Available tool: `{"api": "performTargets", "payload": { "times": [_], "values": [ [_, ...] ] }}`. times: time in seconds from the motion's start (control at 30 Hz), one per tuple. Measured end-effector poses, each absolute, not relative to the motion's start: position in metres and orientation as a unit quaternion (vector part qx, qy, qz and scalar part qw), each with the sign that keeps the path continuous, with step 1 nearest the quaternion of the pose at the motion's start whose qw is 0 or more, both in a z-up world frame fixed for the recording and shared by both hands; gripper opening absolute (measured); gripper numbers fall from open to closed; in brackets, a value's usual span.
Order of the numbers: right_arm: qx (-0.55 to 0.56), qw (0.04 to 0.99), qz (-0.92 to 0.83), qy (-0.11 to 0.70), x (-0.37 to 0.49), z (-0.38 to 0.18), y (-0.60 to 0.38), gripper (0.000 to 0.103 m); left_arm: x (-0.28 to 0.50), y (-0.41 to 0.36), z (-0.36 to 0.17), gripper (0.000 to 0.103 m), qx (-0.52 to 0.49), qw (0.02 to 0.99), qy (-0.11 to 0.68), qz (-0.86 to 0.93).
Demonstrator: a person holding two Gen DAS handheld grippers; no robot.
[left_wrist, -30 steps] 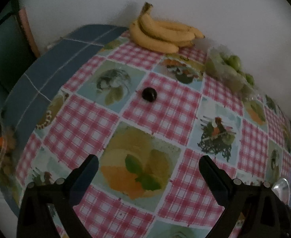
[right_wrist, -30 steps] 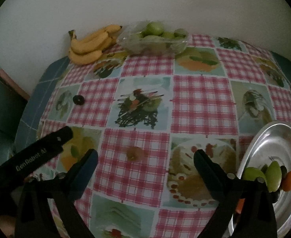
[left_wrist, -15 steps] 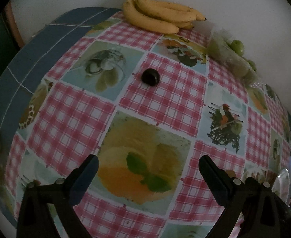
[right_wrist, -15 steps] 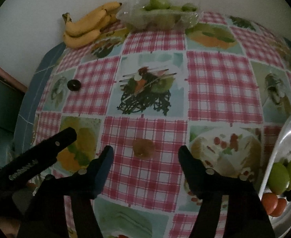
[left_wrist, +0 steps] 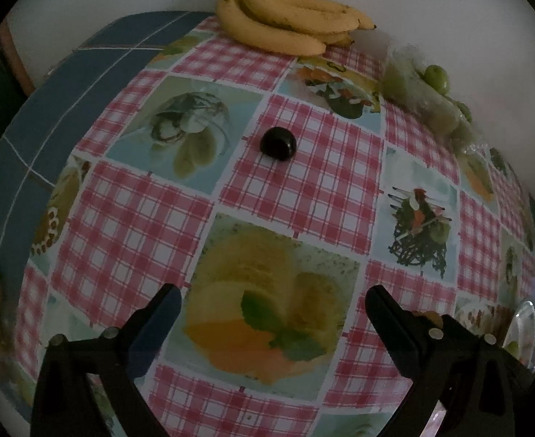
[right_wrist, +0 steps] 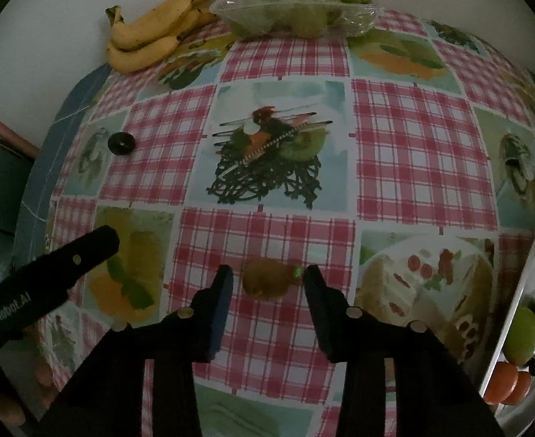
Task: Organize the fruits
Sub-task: 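Grasp the brown kiwi with the right tool while the left tool grasps the dark plum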
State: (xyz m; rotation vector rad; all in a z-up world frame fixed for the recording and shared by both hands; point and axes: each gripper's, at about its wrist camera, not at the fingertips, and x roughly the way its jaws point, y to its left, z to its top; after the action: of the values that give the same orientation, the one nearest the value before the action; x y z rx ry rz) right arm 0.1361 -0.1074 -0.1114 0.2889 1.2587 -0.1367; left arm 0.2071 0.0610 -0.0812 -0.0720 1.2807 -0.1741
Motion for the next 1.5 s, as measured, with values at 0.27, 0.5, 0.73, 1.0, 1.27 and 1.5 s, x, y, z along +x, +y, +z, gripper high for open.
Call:
{"api": "performTargets", "payload": {
  "times": [0.27,0.5,0.73,1.0,1.27,1.5],
  "values": [
    [0.131,0.796,-0.066,0.588,0.140,-0.113,-0.107,0.027,0.212,0.061,-0.085,0.102,-0.028,0.795,0.600,-0.086],
    [0.149,0.798,-0.063,0.580,0.138,-0.105,-0.113,0.027,0.221,0.058,-0.084,0.101,-0.031,0.793,0.602,-0.091],
    [0.152,0.814,-0.062,0.558,0.149,-0.089,-0.120,0.027,0.240,0.059,-0.078,0.100,-0.046,0.793,0.599,-0.105],
    [0.141,0.836,-0.061,0.528,0.167,-0.064,-0.126,0.027,0.266,0.055,-0.074,0.084,-0.059,0.795,0.593,-0.116],
    [0.148,0.842,-0.049,0.516,0.180,-0.059,-0.129,0.027,0.291,0.048,-0.080,0.061,-0.053,0.795,0.595,-0.104],
    [0.156,0.841,-0.047,0.515,0.182,-0.063,-0.134,0.027,0.305,0.048,-0.094,0.048,-0.052,0.799,0.593,-0.089]
  ]
}}
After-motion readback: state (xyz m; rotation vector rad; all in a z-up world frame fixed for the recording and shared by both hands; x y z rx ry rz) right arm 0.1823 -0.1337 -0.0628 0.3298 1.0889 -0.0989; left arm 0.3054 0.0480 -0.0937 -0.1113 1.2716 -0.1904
